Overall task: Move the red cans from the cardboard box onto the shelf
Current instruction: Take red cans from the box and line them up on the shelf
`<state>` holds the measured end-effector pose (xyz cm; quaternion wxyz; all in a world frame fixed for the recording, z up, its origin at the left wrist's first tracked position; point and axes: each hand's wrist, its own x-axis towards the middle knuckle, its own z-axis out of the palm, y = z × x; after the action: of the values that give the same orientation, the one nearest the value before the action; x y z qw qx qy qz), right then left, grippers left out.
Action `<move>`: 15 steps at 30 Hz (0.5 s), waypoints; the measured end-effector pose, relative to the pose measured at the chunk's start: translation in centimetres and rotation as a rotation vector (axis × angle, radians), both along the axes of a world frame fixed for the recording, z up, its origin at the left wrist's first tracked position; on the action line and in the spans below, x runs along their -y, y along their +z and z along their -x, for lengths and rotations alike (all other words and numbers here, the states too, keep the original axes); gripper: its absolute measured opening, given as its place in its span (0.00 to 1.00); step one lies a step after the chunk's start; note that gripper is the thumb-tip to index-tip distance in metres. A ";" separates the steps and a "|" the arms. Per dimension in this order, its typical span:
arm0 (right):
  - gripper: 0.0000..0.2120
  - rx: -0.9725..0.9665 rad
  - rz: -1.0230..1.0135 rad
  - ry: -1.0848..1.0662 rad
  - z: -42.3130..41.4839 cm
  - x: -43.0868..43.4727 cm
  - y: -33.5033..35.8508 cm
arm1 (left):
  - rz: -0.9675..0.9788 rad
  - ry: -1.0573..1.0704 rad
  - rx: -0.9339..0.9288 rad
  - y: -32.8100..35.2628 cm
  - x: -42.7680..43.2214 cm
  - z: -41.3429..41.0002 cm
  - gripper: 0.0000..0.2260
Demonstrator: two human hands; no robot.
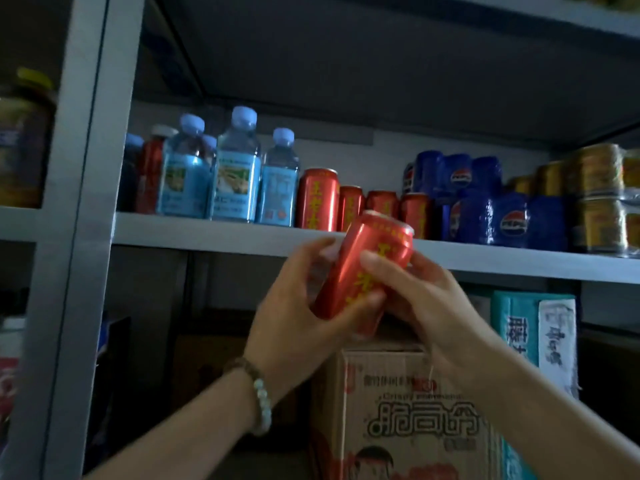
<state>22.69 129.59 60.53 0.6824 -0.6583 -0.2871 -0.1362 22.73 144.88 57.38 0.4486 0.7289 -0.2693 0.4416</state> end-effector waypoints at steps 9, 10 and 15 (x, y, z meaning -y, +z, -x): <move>0.33 0.157 -0.015 -0.162 -5.6 2.4 11.2 | -0.611 0.752 0.267 6.2 -4.3 -7.2 0.27; 0.34 0.143 0.001 -0.166 -6.5 2.3 11.7 | -0.622 0.783 0.252 5.8 -4.4 -7.7 0.26; 0.30 0.065 0.148 -0.176 -10.6 1.1 11.4 | -0.597 0.872 0.231 5.4 -4.2 -8.7 0.23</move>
<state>33.30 128.49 71.93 0.6076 -0.7248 -0.2596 -0.1954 31.43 149.09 62.73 -0.0355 0.8156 -0.1032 0.5682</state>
